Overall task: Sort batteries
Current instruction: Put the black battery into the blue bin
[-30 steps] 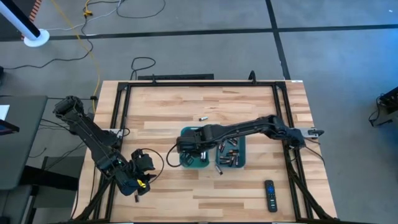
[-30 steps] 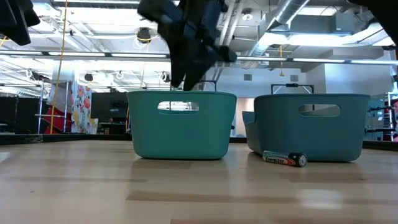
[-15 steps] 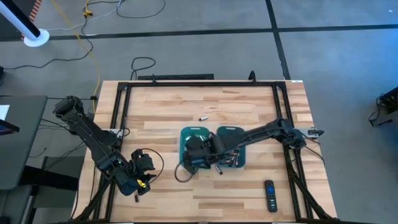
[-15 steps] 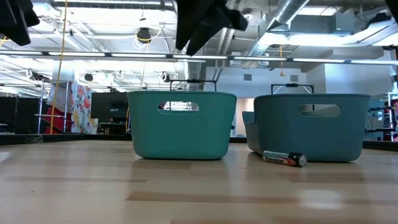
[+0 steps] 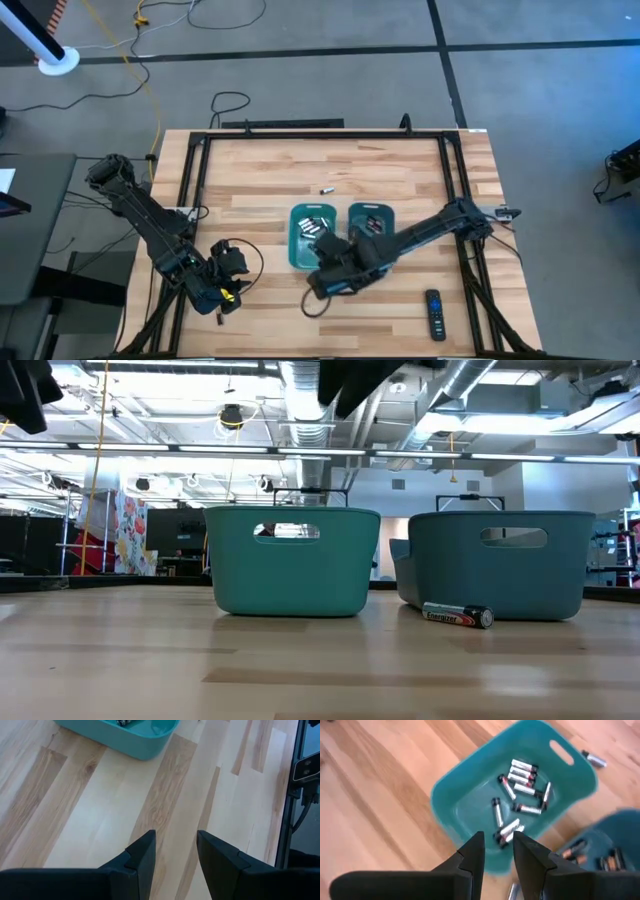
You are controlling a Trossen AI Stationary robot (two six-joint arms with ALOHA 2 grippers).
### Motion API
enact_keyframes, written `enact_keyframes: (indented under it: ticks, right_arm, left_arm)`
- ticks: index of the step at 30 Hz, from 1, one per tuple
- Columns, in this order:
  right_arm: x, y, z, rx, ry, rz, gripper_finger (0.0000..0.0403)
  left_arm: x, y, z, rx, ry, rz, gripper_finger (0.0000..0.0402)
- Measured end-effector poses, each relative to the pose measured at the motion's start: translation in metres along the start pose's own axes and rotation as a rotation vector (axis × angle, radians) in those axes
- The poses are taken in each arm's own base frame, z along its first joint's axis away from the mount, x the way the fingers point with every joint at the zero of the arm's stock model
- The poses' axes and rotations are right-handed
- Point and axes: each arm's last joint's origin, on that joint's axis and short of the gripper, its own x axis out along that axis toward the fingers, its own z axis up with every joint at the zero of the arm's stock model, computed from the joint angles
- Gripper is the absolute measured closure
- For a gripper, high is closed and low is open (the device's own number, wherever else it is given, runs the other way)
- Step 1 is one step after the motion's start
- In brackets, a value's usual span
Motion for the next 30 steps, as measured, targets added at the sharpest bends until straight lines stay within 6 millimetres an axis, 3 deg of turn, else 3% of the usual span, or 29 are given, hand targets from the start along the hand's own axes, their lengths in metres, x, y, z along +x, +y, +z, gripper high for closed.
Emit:
enact_keyframes:
  ticks: [8,18,23,30]
  right_arm:
    - [-0.043,-0.002,-0.033,0.071,-0.043,-0.049,0.0285]
    - [-0.091,0.007,-0.108,0.246,-0.065,-0.033,0.0285]
    - [-0.084,0.011,-0.156,0.362,-0.061,-0.031,0.0285]
    - [-0.043,0.022,-0.203,0.453,-0.033,0.082,0.0285]
  left_arm:
    - [0.0,0.0,-0.001,0.0,0.022,-0.011,0.0262]
    - [0.0,0.0,-0.001,0.015,0.022,-0.011,0.0262]
    - [0.0,0.0,-0.001,0.022,0.022,-0.012,0.0262]
    - [0.0,-0.001,0.0,0.017,0.02,-0.016,0.0262]
